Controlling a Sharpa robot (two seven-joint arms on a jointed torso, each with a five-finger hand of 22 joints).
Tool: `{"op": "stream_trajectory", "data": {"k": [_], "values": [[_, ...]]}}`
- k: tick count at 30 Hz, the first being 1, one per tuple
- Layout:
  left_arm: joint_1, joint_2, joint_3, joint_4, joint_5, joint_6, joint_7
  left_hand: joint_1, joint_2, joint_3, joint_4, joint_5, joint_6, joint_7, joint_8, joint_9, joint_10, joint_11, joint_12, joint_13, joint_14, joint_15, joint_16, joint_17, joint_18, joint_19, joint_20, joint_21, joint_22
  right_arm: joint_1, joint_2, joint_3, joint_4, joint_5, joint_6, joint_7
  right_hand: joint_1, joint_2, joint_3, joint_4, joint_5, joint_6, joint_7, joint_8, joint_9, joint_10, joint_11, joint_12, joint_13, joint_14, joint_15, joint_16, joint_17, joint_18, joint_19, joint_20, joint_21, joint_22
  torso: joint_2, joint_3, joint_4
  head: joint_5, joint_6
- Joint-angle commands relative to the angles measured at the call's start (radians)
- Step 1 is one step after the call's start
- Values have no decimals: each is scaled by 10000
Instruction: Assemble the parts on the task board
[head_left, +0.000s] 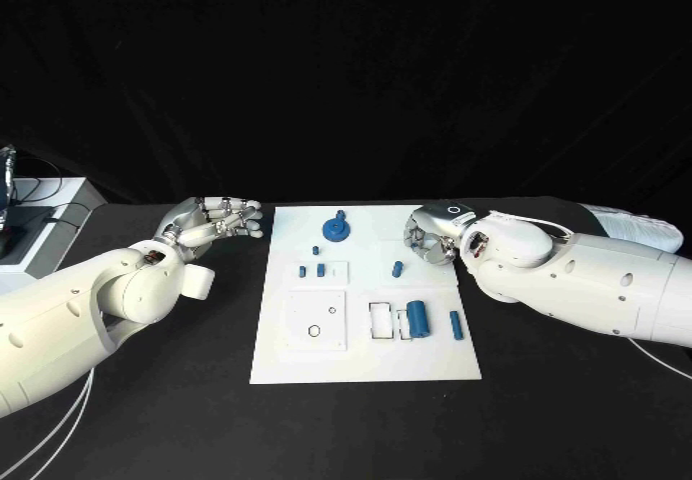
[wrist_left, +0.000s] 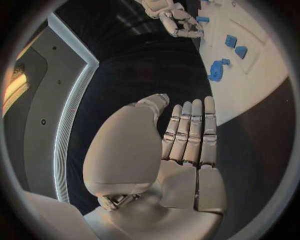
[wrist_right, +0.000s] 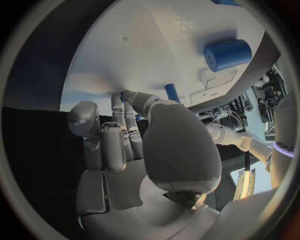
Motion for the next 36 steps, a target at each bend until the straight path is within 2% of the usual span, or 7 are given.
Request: {"op": "stream_trajectory", "data": {"k": [1,7,12,20,27,36], "values": [[-3,20,10,0,-20,122,33,65,-50,23,-83,-52,12,61,45,-12,-10,65,-55,10,5,78,-44,17,97,84,21,-58,-17,-53,19,-30,78,-186,-174,-54,65,173,66,-16,-62,72,-35,31,24,392,-340,-6,159,648,-76,58,406,-153,2,-62,68,18,-5,-4,-1,-4,9],[-5,22,10,-20,-23,129,33,65,-50,23,-83,-52,12,61,45,-12,-10,65,-55,10,5,78,-44,17,97,84,21,-58,-17,-57,-54,-28,176,-199,-531,-93,63,165,91,-33,-91,81,-36,46,40,409,-342,-15,166,647,-79,63,404,-167,22,-66,145,70,-9,-2,4,1,18],[-7,26,10,-47,-24,132,29,79,-53,29,-102,-53,7,63,46,-13,-13,69,-68,10,4,80,-57,19,97,89,21,-69,-23,-57,-164,-15,313,-50,-1049,-24,57,151,107,-47,-107,92,-37,59,52,417,-343,-25,169,647,-80,69,404,-181,44,-68,221,121,-4,1,-4,17,42],[-10,40,10,-95,-26,135,23,83,-57,30,-110,-55,3,67,46,-15,-17,72,-78,10,2,83,-66,20,96,91,21,-77,-27,-40,-412,64,632,439,-1683,191,56,139,123,-60,-114,99,-38,67,61,424,-343,-34,171,650,-80,89,422,-192,60,-70,279,160,-17,-10,-7,20,49],[-13,57,10,-122,-26,143,15,82,-61,30,-117,-58,-4,71,45,-17,-22,77,-89,9,-1,87,-76,21,94,93,22,-86,-32,23,-630,135,974,780,-1722,296,56,132,132,-67,-119,102,-36,71,66,428,-343,-39,172,651,-80,96,427,-197,68,-71,311,181,-22,-9,-9,7,96],[-23,82,10,-129,-24,130,7,80,-64,29,-120,-59,-8,74,45,-18,-24,79,-95,9,-2,89,-82,22,94,93,23,-91,-35,44,-758,160,1643,949,-1665,343,52,124,141,-74,-127,105,-34,77,73,434,-342,-45,173,652,-79,100,426,-198,67,-71,313,186,-24,-17,-5,41,125]]}}
